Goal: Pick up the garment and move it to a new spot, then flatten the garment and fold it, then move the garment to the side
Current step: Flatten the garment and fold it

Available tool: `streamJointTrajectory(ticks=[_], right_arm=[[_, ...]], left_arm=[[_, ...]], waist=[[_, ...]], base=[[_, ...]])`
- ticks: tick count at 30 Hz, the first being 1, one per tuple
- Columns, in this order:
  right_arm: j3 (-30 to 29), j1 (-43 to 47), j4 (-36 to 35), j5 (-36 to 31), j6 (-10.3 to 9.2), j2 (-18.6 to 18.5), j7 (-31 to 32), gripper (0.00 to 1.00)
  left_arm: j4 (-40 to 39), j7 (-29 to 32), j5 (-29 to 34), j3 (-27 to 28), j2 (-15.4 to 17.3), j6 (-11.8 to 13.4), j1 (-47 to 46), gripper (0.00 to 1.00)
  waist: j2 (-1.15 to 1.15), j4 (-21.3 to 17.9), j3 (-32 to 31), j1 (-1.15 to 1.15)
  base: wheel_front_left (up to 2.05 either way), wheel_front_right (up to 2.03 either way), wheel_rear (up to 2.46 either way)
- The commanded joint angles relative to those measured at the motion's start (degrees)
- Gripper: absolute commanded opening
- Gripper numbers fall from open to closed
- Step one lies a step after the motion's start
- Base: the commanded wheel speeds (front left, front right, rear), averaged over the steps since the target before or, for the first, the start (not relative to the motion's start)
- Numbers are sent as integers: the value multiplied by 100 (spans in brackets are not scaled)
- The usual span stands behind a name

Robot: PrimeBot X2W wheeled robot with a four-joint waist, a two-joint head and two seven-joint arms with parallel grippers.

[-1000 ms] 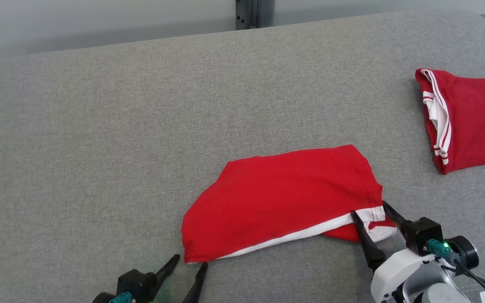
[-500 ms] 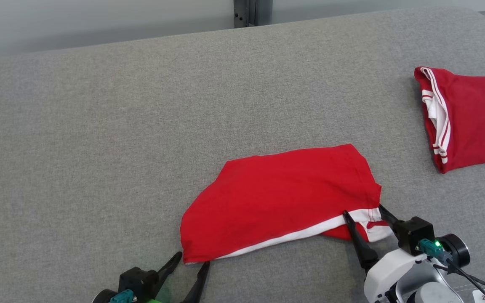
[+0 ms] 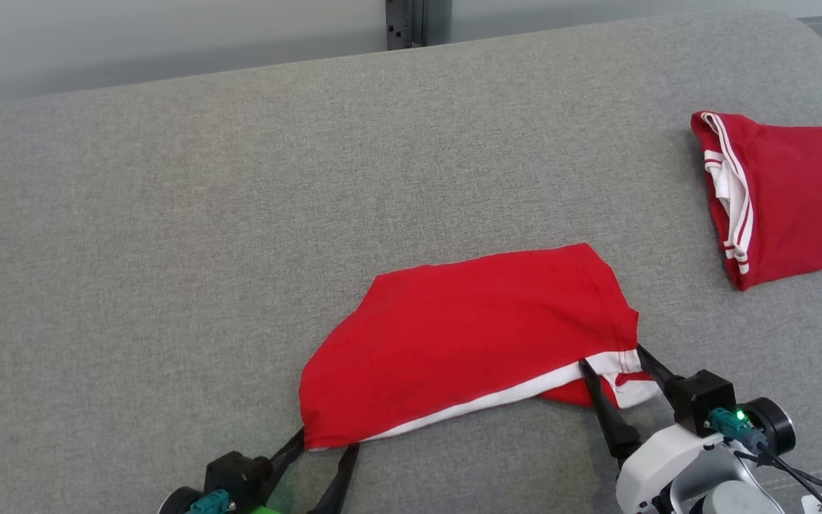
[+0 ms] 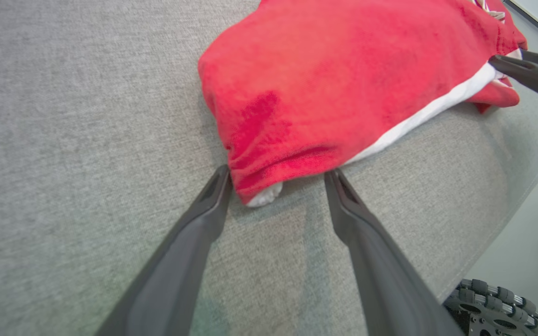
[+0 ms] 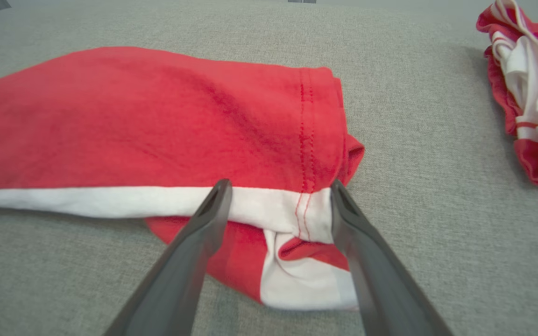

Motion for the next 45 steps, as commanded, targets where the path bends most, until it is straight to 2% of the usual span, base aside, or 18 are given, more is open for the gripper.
streamJointTrajectory(ticks=[1, 3, 4, 5, 6, 7, 8, 23, 27, 32, 35, 38, 41, 44, 45], right_arm=[[-13, 46, -34, 53, -2, -25, -2, 100], [23, 57, -52, 64, -2, -26, 23, 100], [65, 53, -61, 75, -2, -29, 28, 96], [95, 44, -71, 90, -2, -38, 39, 44], [118, 30, -87, 96, -2, -53, 30, 17], [130, 18, -94, 106, -2, -60, 20, 0], [156, 12, -93, 127, -2, -69, 29, 0], [73, 73, -321, 339, -2, -99, 25, 0], [-39, 52, -800, 851, -2, -85, 12, 0], [-325, -263, -1972, 1539, -1, -298, 317, 0], [-493, -768, -2464, 1771, -1, -494, 710, 0], [-571, -1762, -2636, 2064, 0, -474, 1092, 0], [-596, -3030, -2246, 2067, -1, -464, 1491, 0], [-670, -4500, -1609, 2082, 0, -186, 1786, 0], [-738, -4993, -1338, 1998, 0, -102, 1826, 0]], left_arm=[[-12, -13, -35, -2, 55, 0, -100, 100], [-27, -11, -29, -22, 66, -1, -115, 100], [-34, -6, -56, -43, 64, -2, -119, 87], [-36, 11, -65, -62, 74, -3, -124, 50], [-49, 4, -84, -82, 87, -5, -136, 32], [-56, 0, -108, -90, 94, -5, -144, 3], [-64, 7, -120, -106, 102, -6, -150, 0], [-447, -7, -304, -2, 259, 61, -125, 0], [-1006, 34, -485, 204, 368, 129, -77, 0], [-2297, 405, -817, 569, 683, 189, -254, 0], [-2954, 792, -1016, 847, 977, 186, -646, 0], [-3266, 1270, -1170, 1186, 1367, 135, -1411, 0], [-3194, 1767, -1509, 1354, 1629, 64, -2516, 0], [-2690, 2198, -1705, 1313, 1777, 13, -3857, 0], [-2453, 2291, -1825, 1284, 1710, 1, -4317, 0]], waist=[[0, 0, 6, 0], [0, 0, 16, 0], [0, 1, 21, 0], [0, 0, 24, 0], [0, -1, 28, 0], [0, -1, 32, 0], [0, 0, 37, 0], [0, -16, 50, 0], [0, -1, 41, 0], [0, 46, 200, 0], [0, 103, 450, 0], [0, 167, 830, 0], [0, 276, 1301, 0], [0, 411, 1757, 0], [0, 442, 1901, 0]], base=[[0, 0, 0], [0, 0, 0], [0, 0, 0], [0, 0, 0], [0, 0, 0], [0, 0, 0], [0, 0, 0], [0, 0, 0], [0, 0, 0], [0, 0, 0], [0, 0, 0], [0, 0, 0], [0, 0, 0], [0, 0, 0], [0, 0, 0]])
